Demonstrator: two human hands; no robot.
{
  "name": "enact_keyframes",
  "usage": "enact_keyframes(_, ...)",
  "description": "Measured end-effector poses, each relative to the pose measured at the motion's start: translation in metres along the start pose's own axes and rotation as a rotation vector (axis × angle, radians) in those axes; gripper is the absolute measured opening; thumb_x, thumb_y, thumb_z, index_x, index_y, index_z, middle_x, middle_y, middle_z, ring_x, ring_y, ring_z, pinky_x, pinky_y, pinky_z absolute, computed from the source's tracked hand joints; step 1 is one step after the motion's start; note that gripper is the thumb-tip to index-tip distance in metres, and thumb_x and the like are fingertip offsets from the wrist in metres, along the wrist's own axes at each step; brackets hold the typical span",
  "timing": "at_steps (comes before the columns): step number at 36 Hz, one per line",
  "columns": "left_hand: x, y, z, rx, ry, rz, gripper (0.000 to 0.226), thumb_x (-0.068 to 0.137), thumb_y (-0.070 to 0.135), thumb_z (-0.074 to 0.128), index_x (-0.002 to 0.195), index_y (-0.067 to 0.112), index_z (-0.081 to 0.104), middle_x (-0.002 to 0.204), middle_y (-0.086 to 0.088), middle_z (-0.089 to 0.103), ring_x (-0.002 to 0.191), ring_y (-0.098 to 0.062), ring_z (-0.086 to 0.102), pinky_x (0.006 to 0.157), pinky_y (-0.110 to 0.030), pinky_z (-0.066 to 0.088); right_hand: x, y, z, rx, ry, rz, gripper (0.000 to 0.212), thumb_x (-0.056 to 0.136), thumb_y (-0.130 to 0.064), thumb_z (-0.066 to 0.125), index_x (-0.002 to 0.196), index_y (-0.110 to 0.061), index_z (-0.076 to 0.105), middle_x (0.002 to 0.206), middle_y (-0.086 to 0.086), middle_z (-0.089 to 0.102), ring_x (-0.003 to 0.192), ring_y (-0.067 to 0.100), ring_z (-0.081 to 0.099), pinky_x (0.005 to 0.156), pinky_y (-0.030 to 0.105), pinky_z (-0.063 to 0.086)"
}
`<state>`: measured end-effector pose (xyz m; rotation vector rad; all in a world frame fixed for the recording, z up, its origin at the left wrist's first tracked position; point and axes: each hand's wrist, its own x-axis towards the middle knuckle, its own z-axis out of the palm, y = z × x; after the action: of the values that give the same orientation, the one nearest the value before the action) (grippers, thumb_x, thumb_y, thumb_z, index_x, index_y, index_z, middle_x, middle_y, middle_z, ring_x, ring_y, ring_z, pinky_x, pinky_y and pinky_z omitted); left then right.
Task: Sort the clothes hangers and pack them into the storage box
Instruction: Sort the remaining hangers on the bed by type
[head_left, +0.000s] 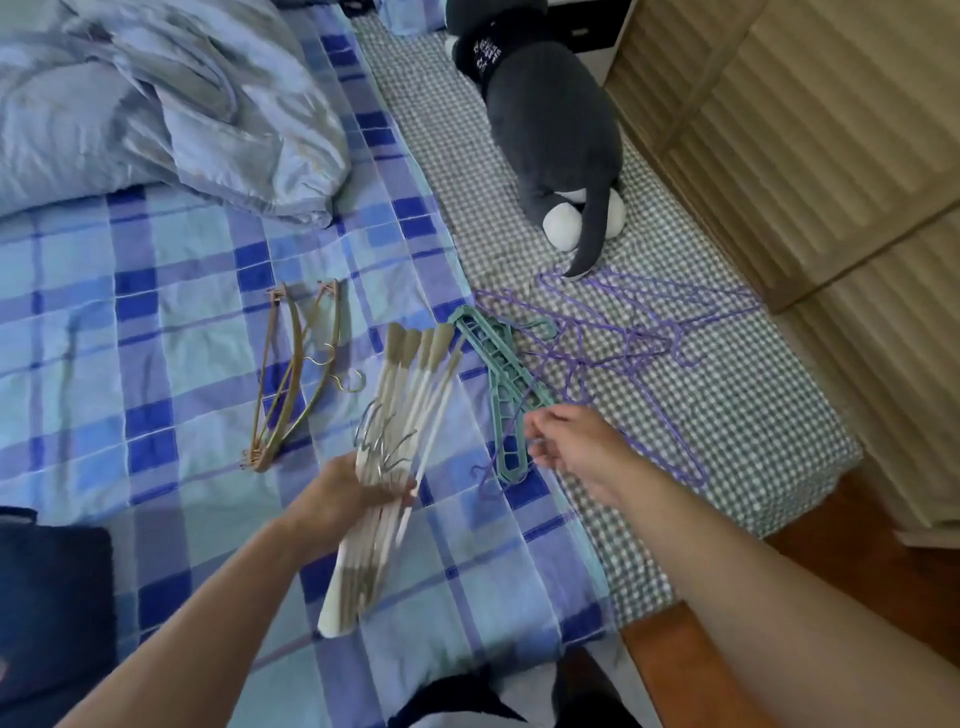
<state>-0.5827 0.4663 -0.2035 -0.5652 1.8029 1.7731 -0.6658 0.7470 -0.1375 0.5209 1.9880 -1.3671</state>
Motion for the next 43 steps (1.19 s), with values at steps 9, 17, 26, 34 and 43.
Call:
enact_keyframes(9, -0.06, 0.031, -0.003, 0.123, -0.341, 0.056, 0.042, 0.074, 0.027, 0.085, 0.095, -0.007, 0.072, 0.091, -0.021, 0.075, 0.087, -0.034, 0.071, 0.083, -0.04, 0.057, 0.023, -0.045, 0.01, 0.314, 0.157, 0.086, 0.03, 0.102, -0.023, 0.057, 0.113, 0.003, 0.065, 0.072, 0.008, 0.061, 0.053, 0.013, 0.051, 0.046, 0.023, 0.042)
enact_keyframes(17, -0.082, 0.028, -0.008, 0.478, -0.27, 0.092, 0.019, 0.079, 0.006, 0.082, 0.091, 0.019, 0.076, 0.088, 0.009, 0.078, 0.08, 0.001, 0.069, 0.079, -0.016, 0.05, 0.006, -0.029, 0.01, 0.377, 0.026, 0.156, 0.009, 0.095, -0.013, 0.063, 0.094, -0.006, 0.068, 0.068, 0.005, 0.064, 0.057, 0.012, 0.052, 0.056, 0.025, 0.046)
enact_keyframes(26, -0.098, 0.025, -0.018, 0.271, -0.365, 0.138, 0.008, 0.09, 0.006, 0.072, 0.093, -0.002, 0.073, 0.092, -0.017, 0.074, 0.089, -0.022, 0.068, 0.089, -0.037, 0.054, -0.003, -0.016, 0.006, 0.451, -0.072, 0.16, 0.02, 0.104, -0.004, 0.046, 0.116, -0.006, 0.062, 0.084, 0.008, 0.064, 0.071, 0.016, 0.056, 0.07, 0.03, 0.048)
enact_keyframes(34, -0.095, 0.017, -0.018, 0.21, -0.329, 0.054, 0.009, 0.088, 0.006, 0.076, 0.091, -0.002, 0.075, 0.093, -0.019, 0.075, 0.087, -0.021, 0.069, 0.084, -0.032, 0.056, -0.002, -0.008, 0.019, 0.492, -0.033, 0.119, 0.017, 0.105, -0.009, 0.046, 0.11, -0.013, 0.062, 0.079, 0.004, 0.058, 0.069, 0.015, 0.053, 0.066, 0.029, 0.046)
enact_keyframes(43, -0.046, 0.008, -0.007, 0.323, 0.279, -0.058, 0.024, 0.081, -0.011, 0.066, 0.078, 0.012, 0.07, 0.062, 0.003, 0.071, 0.061, -0.006, 0.068, 0.059, -0.018, 0.053, 0.004, 0.031, 0.014, 0.238, 0.045, 0.212, 0.019, 0.104, -0.014, 0.052, 0.12, -0.008, 0.056, 0.084, 0.007, 0.058, 0.067, 0.016, 0.055, 0.059, 0.027, 0.046)
